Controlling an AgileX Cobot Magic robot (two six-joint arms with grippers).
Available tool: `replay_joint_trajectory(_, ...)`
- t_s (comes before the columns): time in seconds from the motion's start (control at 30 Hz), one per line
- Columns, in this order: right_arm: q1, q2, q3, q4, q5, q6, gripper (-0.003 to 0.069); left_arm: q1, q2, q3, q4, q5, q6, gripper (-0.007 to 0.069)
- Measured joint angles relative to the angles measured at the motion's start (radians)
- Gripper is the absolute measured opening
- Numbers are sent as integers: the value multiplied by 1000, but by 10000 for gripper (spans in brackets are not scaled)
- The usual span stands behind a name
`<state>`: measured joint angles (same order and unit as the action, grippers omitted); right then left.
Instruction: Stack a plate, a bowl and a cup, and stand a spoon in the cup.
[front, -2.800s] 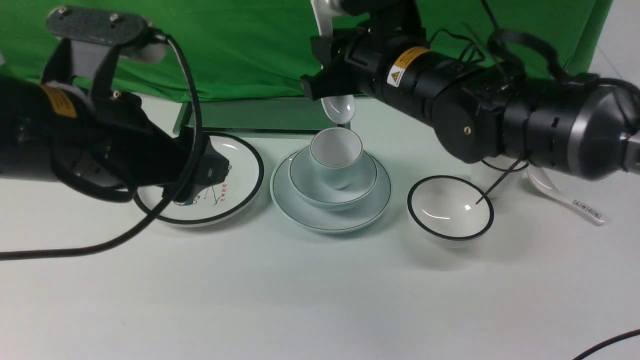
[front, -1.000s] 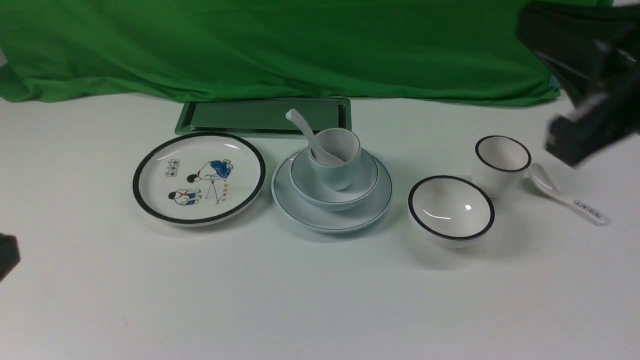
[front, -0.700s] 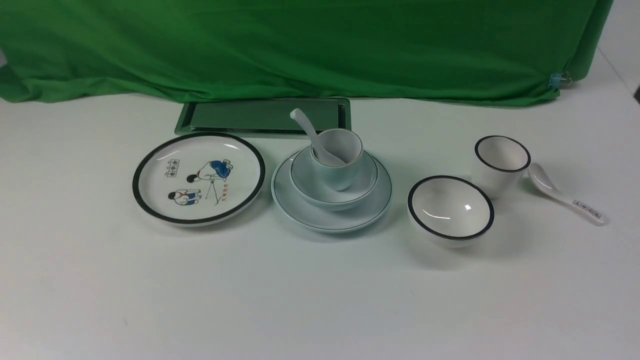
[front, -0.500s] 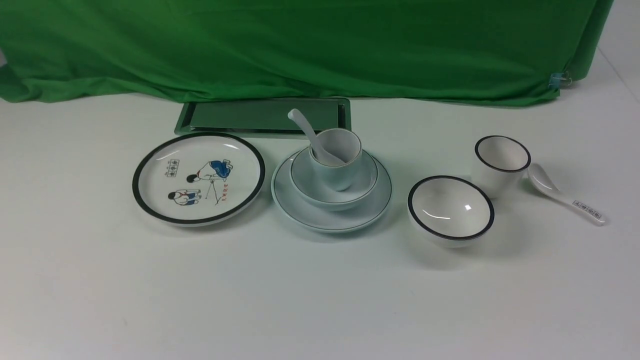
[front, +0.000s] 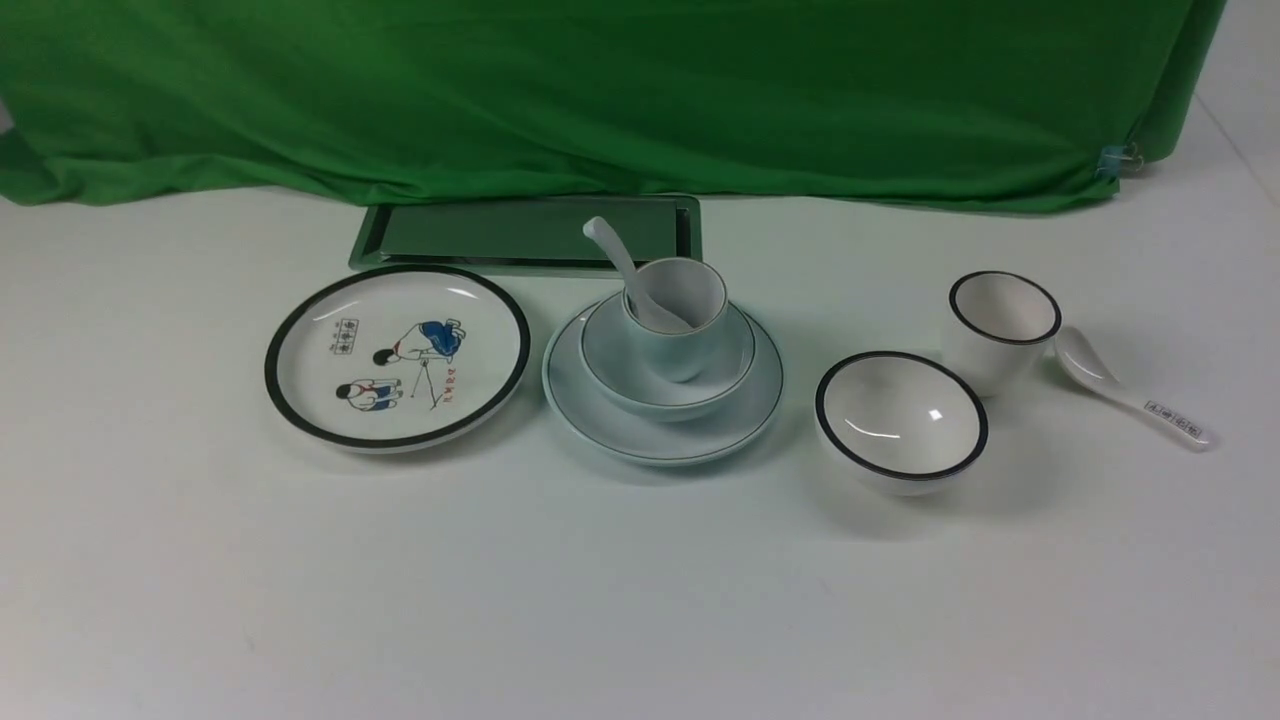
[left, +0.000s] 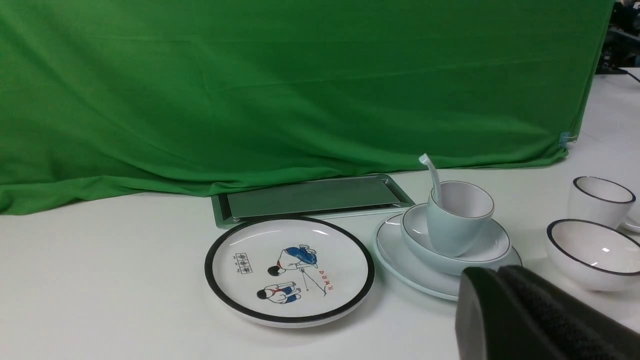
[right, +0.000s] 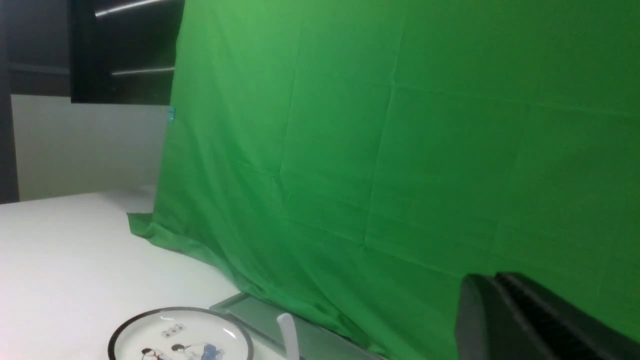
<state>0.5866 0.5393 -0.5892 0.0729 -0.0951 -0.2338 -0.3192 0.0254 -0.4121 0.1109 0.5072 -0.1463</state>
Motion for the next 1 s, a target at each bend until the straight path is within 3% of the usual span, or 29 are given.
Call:
replay_joint_trajectory(0.17,-37,-85,88,0,52,8,13,0,0,0,0,-4,0,-33)
replay_joint_trajectory(0.37,-237,-264,349,-81,104,152,10,0,0,0,0,-4,0,-33)
replay_joint_trajectory(0.47,-383,-394,489,-171,182,296,10,0,0,0,0,-4,0,-33)
replay_joint_trajectory(0.63,-523,-495,593,-190,280,356,10,0,0,0,0,-4,-1,-33)
replay_joint_trajectory(1.0,-579,-540,598,-185,315,368,10,0,0,0,0,-4,-1,-32)
